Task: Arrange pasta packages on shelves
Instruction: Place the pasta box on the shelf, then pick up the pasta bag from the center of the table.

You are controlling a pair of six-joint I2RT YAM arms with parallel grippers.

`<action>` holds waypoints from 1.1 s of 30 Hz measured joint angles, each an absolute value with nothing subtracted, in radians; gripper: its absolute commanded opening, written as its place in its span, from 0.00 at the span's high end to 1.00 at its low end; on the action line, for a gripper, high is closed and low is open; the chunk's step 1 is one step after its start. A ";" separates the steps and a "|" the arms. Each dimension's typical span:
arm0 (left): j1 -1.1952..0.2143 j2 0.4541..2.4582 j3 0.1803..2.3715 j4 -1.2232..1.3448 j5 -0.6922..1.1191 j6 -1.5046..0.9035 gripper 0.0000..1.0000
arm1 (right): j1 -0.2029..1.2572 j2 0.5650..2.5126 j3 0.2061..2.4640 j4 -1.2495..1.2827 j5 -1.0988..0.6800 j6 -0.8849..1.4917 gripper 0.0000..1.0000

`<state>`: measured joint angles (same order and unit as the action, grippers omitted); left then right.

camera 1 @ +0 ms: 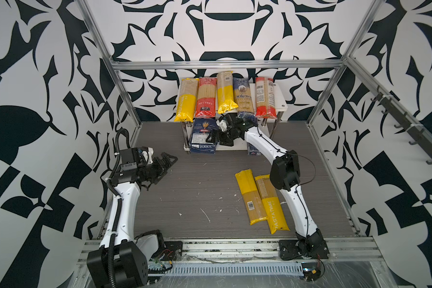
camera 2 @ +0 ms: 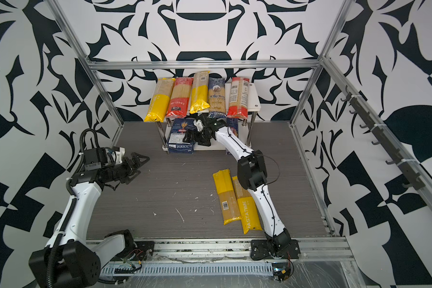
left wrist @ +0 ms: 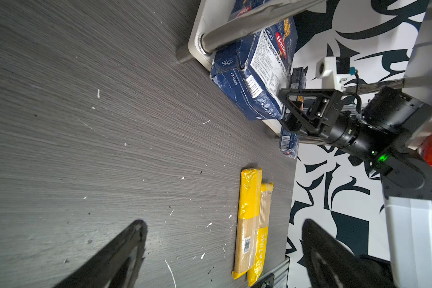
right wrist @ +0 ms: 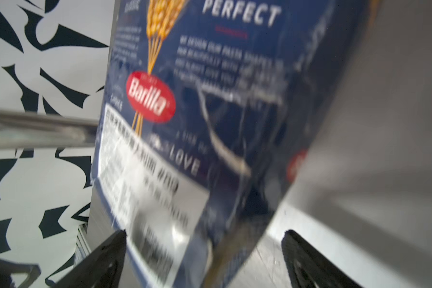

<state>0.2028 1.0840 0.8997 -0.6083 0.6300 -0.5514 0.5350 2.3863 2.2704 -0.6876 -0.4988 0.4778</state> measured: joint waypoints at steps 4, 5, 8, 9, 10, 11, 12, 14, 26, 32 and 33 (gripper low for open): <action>0.203 1.082 0.900 -0.608 0.630 -0.556 0.01 | 0.532 2.292 2.108 -0.637 -0.496 0.476 0.00; 0.203 1.080 0.900 -0.608 0.630 -0.558 0.01 | 0.532 2.272 2.075 -0.623 -0.498 0.477 0.00; 0.203 1.060 0.897 -0.608 0.630 -0.566 0.01 | 0.532 2.202 1.966 -0.569 -0.500 0.482 0.00; 0.203 1.047 0.895 -0.608 0.631 -0.570 0.01 | 0.532 2.175 1.923 -0.548 -0.501 0.488 0.00; 0.203 1.035 0.891 -0.607 0.631 -0.573 0.01 | 0.532 2.151 1.885 -0.531 -0.504 0.492 0.00; 0.203 1.023 0.885 -0.607 0.632 -0.577 0.01 | 0.532 2.132 1.852 -0.516 -0.506 0.495 0.00; 0.203 1.010 0.878 -0.606 0.632 -0.577 0.01 | 0.532 2.112 1.818 -0.503 -0.508 0.498 0.00; 0.202 0.987 0.863 -0.610 0.632 -0.580 0.01 | 0.533 2.079 1.757 -0.479 -0.512 0.501 0.00; 0.167 0.951 0.840 -0.625 0.632 -0.596 0.01 | 0.579 1.842 1.426 -0.393 -0.503 0.528 0.00; 0.060 0.973 0.839 -0.622 0.584 -0.615 0.01 | 0.594 1.663 1.269 -0.394 -0.476 0.530 0.00; 0.029 0.981 0.839 -0.618 0.567 -0.623 0.01 | 0.596 1.633 1.245 -0.399 -0.468 0.531 0.00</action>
<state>0.0288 0.9813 0.8391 -0.6182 0.5671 -0.6228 0.5961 1.6333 1.2446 -0.3988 -0.4683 0.5312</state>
